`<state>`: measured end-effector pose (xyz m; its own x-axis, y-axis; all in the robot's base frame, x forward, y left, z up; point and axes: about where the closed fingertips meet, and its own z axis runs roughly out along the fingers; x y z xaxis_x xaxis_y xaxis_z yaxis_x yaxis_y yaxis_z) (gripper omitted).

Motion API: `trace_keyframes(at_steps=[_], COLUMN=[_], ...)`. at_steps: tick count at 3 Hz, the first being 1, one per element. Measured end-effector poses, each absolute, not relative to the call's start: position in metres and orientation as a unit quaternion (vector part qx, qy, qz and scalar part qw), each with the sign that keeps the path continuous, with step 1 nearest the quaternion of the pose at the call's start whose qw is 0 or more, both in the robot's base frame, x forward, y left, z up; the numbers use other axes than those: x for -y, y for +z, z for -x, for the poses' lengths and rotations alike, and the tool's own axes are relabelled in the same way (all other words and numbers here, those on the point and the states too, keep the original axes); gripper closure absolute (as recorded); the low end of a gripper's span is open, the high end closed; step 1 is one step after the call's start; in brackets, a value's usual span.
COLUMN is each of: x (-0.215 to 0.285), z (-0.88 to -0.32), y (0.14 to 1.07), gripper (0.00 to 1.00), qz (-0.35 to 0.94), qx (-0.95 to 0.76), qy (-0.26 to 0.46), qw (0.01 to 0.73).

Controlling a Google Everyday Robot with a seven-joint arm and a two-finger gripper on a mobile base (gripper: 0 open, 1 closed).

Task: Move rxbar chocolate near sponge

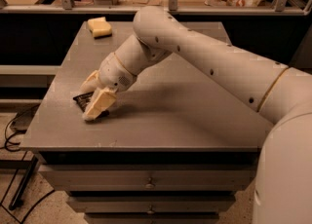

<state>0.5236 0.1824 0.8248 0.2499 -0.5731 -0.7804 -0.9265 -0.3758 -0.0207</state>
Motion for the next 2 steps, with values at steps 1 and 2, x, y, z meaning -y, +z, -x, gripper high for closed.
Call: trace_keyframes(at_steps=[1, 2], x=[-0.154, -0.128], z=[-0.553, -0.584], y=[0.874, 0.928], gripper=[1.0, 1.0], qz=[0.724, 0.707], qx=[-0.516, -0.519], qy=[0.344, 0.322], qw=[0.303, 0.357])
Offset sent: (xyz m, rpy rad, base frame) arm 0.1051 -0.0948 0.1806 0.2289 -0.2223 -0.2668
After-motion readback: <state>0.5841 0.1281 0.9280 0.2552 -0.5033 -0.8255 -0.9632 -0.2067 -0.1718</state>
